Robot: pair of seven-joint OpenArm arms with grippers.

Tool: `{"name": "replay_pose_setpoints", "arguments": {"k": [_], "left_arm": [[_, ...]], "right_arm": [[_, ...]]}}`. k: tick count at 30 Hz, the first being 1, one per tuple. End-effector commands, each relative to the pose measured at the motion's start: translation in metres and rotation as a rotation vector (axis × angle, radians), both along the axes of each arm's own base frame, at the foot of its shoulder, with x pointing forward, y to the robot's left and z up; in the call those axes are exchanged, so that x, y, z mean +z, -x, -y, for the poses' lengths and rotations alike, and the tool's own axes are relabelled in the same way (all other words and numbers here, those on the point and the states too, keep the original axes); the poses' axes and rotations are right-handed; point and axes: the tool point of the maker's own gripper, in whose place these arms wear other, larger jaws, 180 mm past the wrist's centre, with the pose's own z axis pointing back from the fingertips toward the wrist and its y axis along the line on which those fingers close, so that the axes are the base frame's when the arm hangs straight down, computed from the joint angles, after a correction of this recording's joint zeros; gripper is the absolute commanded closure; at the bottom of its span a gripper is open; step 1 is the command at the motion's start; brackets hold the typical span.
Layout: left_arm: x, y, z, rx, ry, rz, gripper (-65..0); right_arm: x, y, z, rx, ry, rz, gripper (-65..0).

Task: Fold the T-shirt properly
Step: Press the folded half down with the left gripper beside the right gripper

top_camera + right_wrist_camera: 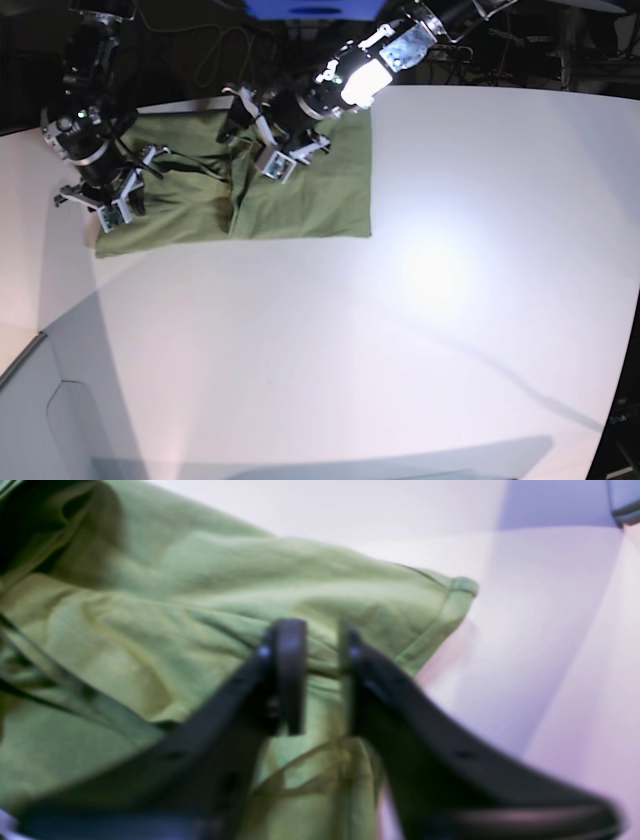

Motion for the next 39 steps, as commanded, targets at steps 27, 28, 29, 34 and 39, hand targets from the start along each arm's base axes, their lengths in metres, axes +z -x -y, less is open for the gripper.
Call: {"name": "replay_pose_setpoints", "arguments": {"k": [27,28,29,34,39], "left_arm": [[0.029,-0.041,-0.020,0.136,0.055,0.041,-39.8],[0.026,-0.040,-0.016,0.139,0.057,0.027,-39.8],[0.023,-0.039,-0.012,0.142,0.060,0.014,-39.8],[0.007,-0.035,0.008,0.148,0.067,-0.049,-39.8],[-0.002,-0.018,0.039,0.006,0.030,-0.038,-39.8]], "right_arm": [[0.011,0.007,0.034,-0.084,0.023,0.033,-50.4],[0.011,0.008,0.034,-0.084,0.023,0.031,-50.4],[0.011,0.008,0.034,-0.084,0.023,0.030,-50.4],[0.011,0.008,0.035,-0.085,0.029,0.030,-50.4],[0.011,0.008,0.036,-0.084,0.032,0.031,-50.4]]}}
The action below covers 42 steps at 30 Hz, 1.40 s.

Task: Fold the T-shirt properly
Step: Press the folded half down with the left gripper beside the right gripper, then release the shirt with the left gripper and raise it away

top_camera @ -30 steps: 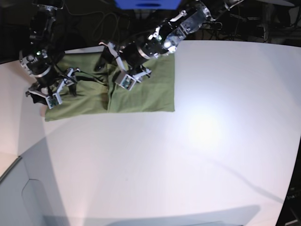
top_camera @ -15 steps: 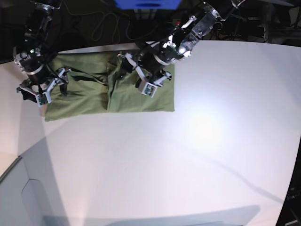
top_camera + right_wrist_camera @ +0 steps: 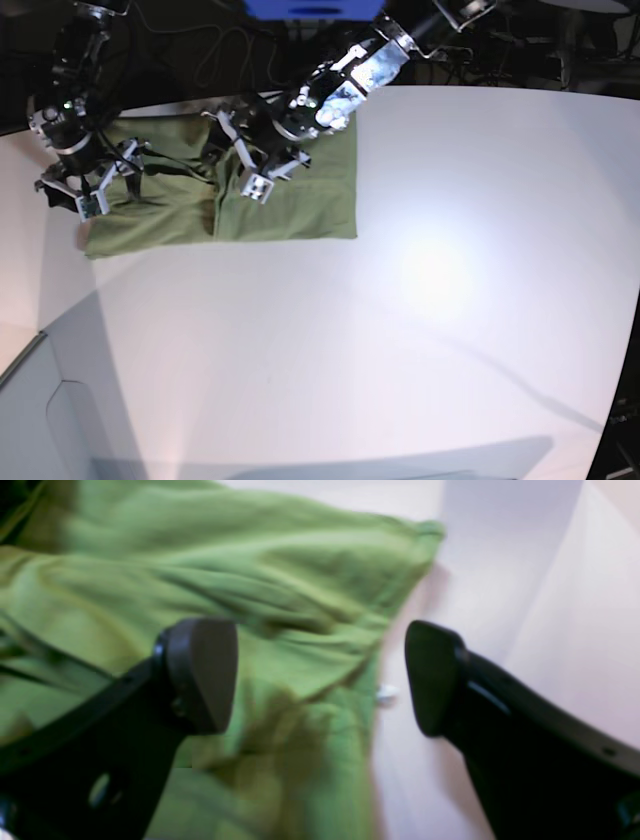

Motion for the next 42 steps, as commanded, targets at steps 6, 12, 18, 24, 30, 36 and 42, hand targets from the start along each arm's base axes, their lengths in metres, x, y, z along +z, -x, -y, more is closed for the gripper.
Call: {"name": "replay_pose_setpoints", "arguments": {"k": [6,12,18,24,30,36,42], "left_arm": [[0.020,0.012,0.029,-0.087,0.050,0.037,-39.8],[0.035,0.001,0.016,-0.058,0.067,0.077,-39.8],[0.077,-0.024,-0.015,0.030,0.126,0.175,-39.8],[0.080,-0.059,-0.096,0.217,0.052,0.225,-39.6],[0.032,-0.072,-0.169,0.402,-0.074,0.136,-39.5],[0.023,-0.070,-0.182,0.429,-0.098,0.118,-39.4],[0.023,-0.072,-0.204,0.495,-0.110,0.114,-39.4]], "right_arm": [[0.012,-0.007,0.002,0.013,0.009,0.046,-50.4],[0.018,-0.002,0.035,-0.081,0.028,0.061,-50.5],[-0.006,0.001,0.056,-0.157,-0.009,0.009,-50.5],[-0.026,0.005,0.069,-0.205,-0.043,-0.035,-50.4],[-0.050,0.008,0.068,-0.226,-0.091,-0.090,-50.1],[-0.056,0.012,0.054,-0.166,-0.115,-0.119,-42.2],[-0.070,0.021,0.041,-0.094,-0.155,-0.172,-12.5]]}}
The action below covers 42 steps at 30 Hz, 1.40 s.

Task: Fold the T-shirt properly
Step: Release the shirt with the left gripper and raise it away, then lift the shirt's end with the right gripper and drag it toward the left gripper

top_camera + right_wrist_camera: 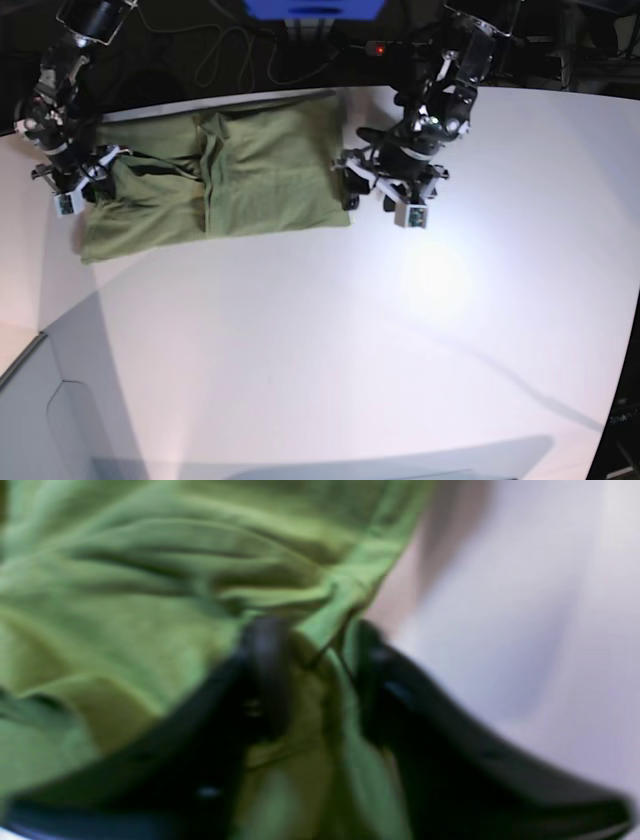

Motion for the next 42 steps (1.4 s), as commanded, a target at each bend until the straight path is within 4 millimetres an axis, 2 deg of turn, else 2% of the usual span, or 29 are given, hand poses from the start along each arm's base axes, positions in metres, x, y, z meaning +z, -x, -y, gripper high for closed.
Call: {"name": "replay_pose_setpoints", "arguments": {"k": [1,3,6,10,16,20,24,28,39,42], "left_arm": [[0.012,-0.006,-0.004,0.014,0.008,0.044,-39.4],[0.013,-0.009,-0.012,0.036,0.002,0.049,-39.4],[0.011,-0.008,-0.024,0.061,-0.010,0.042,-39.4],[0.010,-0.007,-0.035,0.094,-0.015,0.037,-39.4],[0.006,-0.001,-0.031,0.089,-0.011,0.022,-39.4],[0.004,-0.003,-0.024,0.098,0.011,0.017,-39.4],[0.005,-0.003,-0.014,0.095,0.034,0.016,-39.4],[0.010,-0.009,-0.007,0.091,0.050,0.031,-39.4],[0.008,-0.006,-0.010,0.089,0.042,0.023,-39.4],[0.007,-0.006,-0.010,0.088,0.040,0.022,-39.4]], "right_arm": [[-0.016,0.017,0.007,0.023,0.045,-0.111,-7.9],[-0.021,0.020,0.007,0.019,0.035,-0.127,0.0],[-0.017,0.017,0.008,0.017,0.037,-0.109,-0.5],[0.010,0.004,0.008,0.036,0.086,-0.034,-0.3],[0.061,-0.019,-0.001,0.077,0.172,0.103,-0.3],[0.082,-0.021,-0.017,0.095,0.191,0.165,-0.3],[0.096,-0.022,-0.043,0.151,0.193,0.204,-0.3],[0.104,-0.019,-0.078,0.229,0.179,0.231,-0.3],[0.121,-0.012,-0.198,0.549,0.066,0.310,-0.3],[0.121,-0.007,-0.224,0.625,0.031,0.316,-0.3]]}}
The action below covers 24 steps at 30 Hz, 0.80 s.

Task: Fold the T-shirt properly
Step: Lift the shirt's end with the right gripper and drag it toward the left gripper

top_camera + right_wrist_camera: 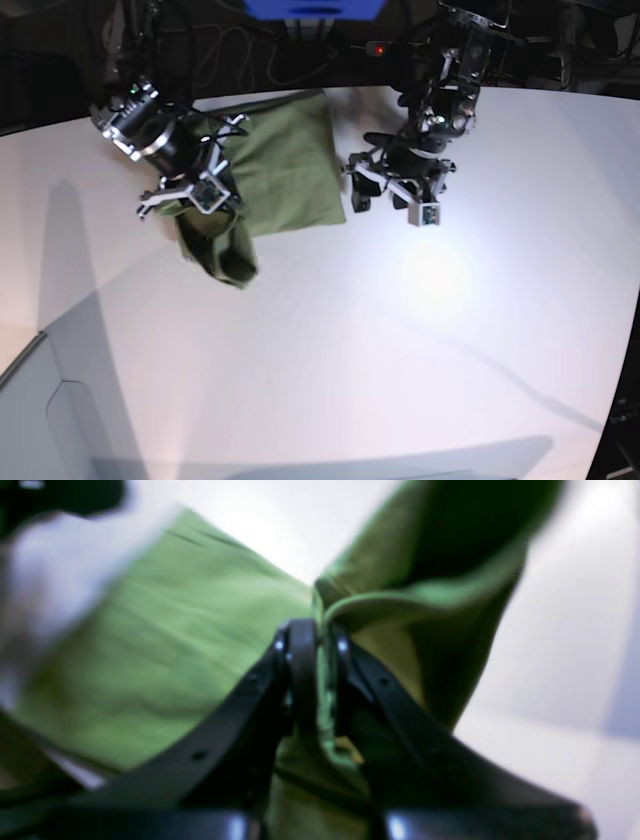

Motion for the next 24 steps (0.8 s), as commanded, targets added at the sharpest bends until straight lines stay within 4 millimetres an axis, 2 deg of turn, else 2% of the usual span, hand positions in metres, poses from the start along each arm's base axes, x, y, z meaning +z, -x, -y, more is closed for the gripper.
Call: {"name": "replay_pose_setpoints", "arguments": {"k": [1,6,11,15,20,24], "left_arm": [[0.009,-0.006,0.000,0.002,0.005,0.038,-39.4],[0.006,-0.002,-0.002,0.008,0.002,0.027,-39.4],[0.003,0.001,-0.004,0.012,-0.001,0.017,-39.5],[0.001,0.014,-0.006,0.018,0.001,-0.001,-39.5],[0.010,0.033,-0.039,0.072,-0.042,0.003,-39.4],[0.007,0.051,-0.069,0.141,-0.077,-0.026,-39.4]], "right_arm": [[0.013,-0.001,-0.010,0.039,-0.031,0.043,-0.3],[0.005,0.005,-0.035,0.103,-0.066,0.012,-0.3],[-0.015,0.004,-0.045,0.127,-0.080,-0.044,-0.2],[-0.027,0.007,-0.046,0.128,-0.086,-0.081,-0.2],[-0.024,0.010,-0.061,0.179,-0.094,-0.075,-0.2],[-0.024,0.012,-0.067,0.191,-0.100,-0.078,-0.2]]}}
